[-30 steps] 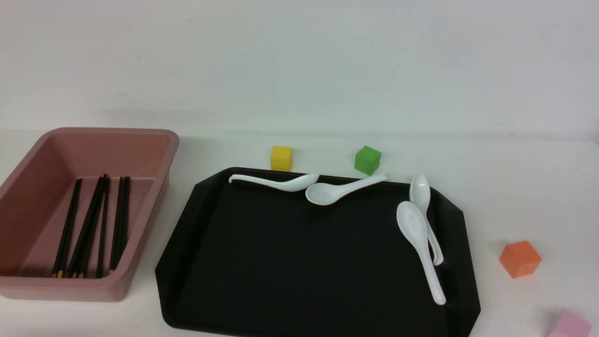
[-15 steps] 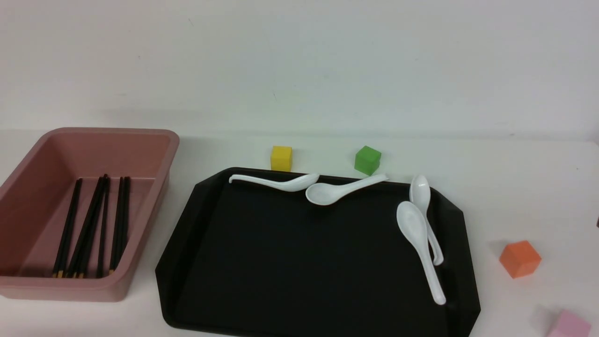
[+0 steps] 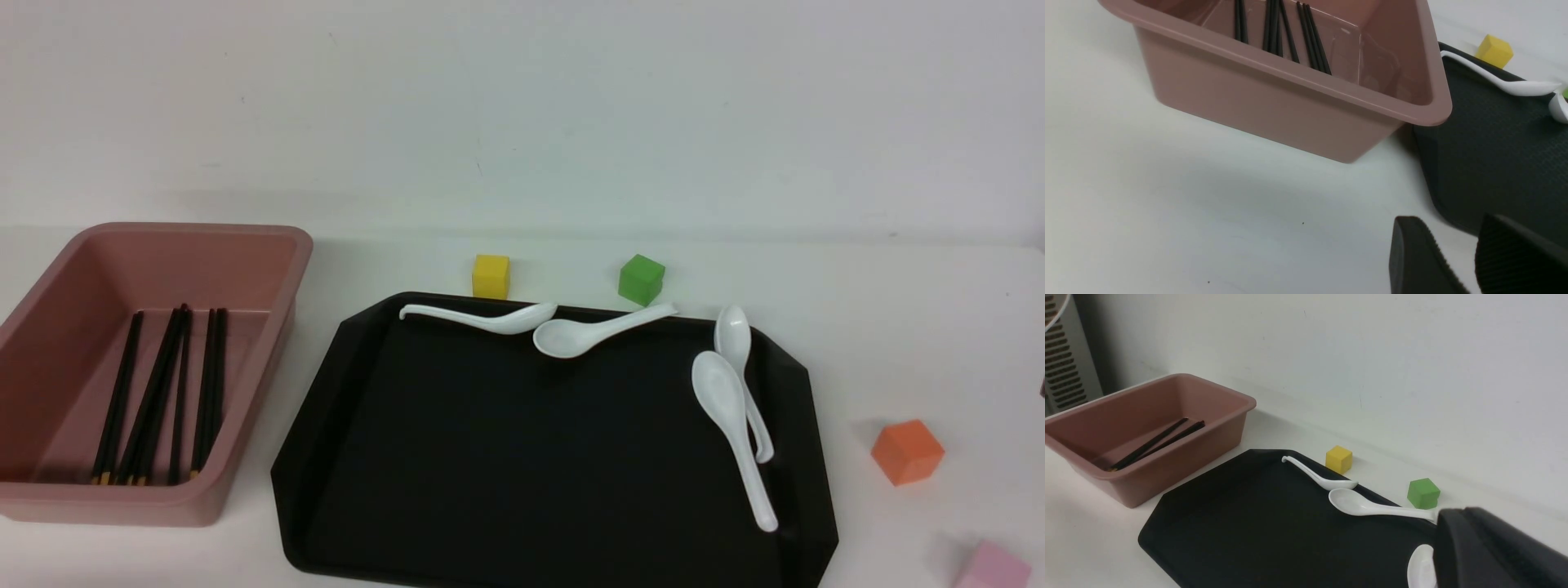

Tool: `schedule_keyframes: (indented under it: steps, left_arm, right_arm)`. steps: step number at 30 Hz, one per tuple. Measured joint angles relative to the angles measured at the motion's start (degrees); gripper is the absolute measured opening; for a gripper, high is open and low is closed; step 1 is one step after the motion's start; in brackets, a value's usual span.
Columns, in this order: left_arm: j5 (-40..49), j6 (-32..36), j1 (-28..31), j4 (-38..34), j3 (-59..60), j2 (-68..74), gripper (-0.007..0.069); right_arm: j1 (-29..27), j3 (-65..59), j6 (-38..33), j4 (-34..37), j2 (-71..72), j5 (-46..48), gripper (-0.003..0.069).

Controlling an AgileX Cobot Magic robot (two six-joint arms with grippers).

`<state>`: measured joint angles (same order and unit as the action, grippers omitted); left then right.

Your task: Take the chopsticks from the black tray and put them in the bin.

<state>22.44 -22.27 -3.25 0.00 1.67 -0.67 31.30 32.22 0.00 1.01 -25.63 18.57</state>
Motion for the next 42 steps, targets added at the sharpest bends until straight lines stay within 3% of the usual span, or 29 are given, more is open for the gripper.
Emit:
schedule_keyframes:
  steps: [16,30,42]
  left_arm:
    - [0.00,0.00,0.00,0.00,0.00,0.00,0.0239]
    - [0.00,0.00,0.00,0.00,0.00,0.00,0.0239]
    - [0.00,0.00,0.00,0.00,0.00,0.00,0.0238]
  right_arm:
    - [-0.67,-6.61,0.00,0.00,2.66,-0.85,0.0050]
    - [-17.98,-24.27,0.47,-0.19,20.59,-0.78,0.0069]
    - [-23.55,-33.44,0.47,-0.19,26.20,1.42,0.0079]
